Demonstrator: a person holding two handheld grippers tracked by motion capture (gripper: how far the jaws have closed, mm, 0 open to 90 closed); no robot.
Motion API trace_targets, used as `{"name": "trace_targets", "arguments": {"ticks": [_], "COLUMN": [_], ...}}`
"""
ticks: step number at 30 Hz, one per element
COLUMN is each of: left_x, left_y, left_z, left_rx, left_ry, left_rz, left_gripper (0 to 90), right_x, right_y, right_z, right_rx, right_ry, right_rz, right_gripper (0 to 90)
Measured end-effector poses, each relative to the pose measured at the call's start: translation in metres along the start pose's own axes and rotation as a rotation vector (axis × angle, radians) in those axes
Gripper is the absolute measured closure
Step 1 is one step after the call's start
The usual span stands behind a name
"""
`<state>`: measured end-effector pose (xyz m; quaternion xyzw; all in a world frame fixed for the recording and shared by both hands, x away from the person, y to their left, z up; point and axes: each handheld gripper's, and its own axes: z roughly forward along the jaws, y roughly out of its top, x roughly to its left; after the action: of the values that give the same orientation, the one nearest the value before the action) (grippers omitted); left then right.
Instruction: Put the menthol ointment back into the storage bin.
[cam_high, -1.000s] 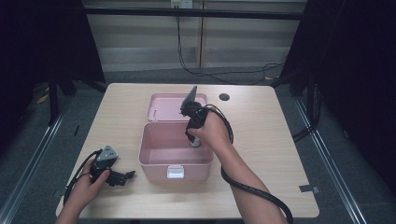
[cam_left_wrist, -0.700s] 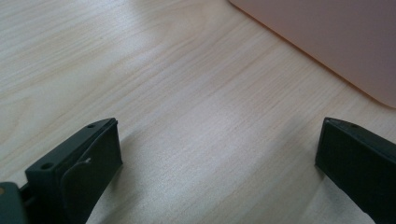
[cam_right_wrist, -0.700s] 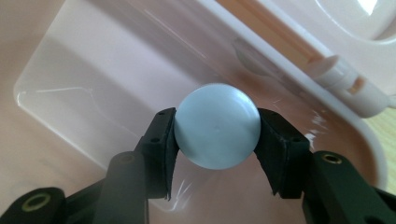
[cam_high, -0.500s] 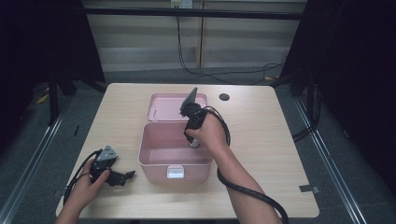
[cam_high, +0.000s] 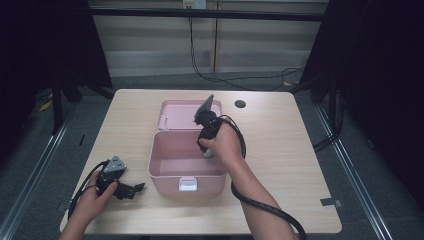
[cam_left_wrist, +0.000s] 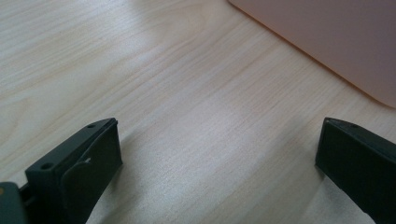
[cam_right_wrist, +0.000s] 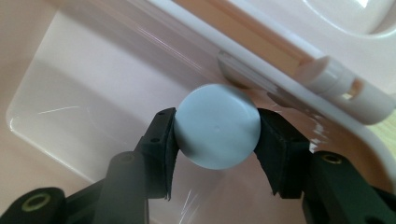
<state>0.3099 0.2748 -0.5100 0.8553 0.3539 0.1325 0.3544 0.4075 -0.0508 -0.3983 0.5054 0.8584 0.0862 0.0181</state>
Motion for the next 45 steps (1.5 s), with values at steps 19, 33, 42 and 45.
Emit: {"name": "trace_targets", "arguments": {"ticks": [19,33,42,45], "left_x": [0.0,0.0,0.0,0.0], "left_y": [0.0,0.0001,0.0001,0.0001], "left_z": [0.0,0.0,0.0,0.0], "left_rx": [0.0,0.001,0.001,0.001], "left_ry": [0.0,0.0,0.0,0.0], "left_rz": [0.0,0.001,0.001,0.001], "left_gripper": [0.0,0.0,0.0,0.0], "right_x": [0.005,0.0087,0.0056,0.0028], "right_y": [-0.0013,-0.0064,-0.007,-0.0084], "right_z": [0.0036,0.006,0.0018,-0.0014], "right_rx": [-0.017,-0.054,-0.053,-0.059], "right_ry": [-0.039,-0.044,-0.04,-0.038], "right_rz": [-0.002,-0.018,-0.028,-0.025], "right_gripper": [50.5,54.0,51.1,50.4]}}
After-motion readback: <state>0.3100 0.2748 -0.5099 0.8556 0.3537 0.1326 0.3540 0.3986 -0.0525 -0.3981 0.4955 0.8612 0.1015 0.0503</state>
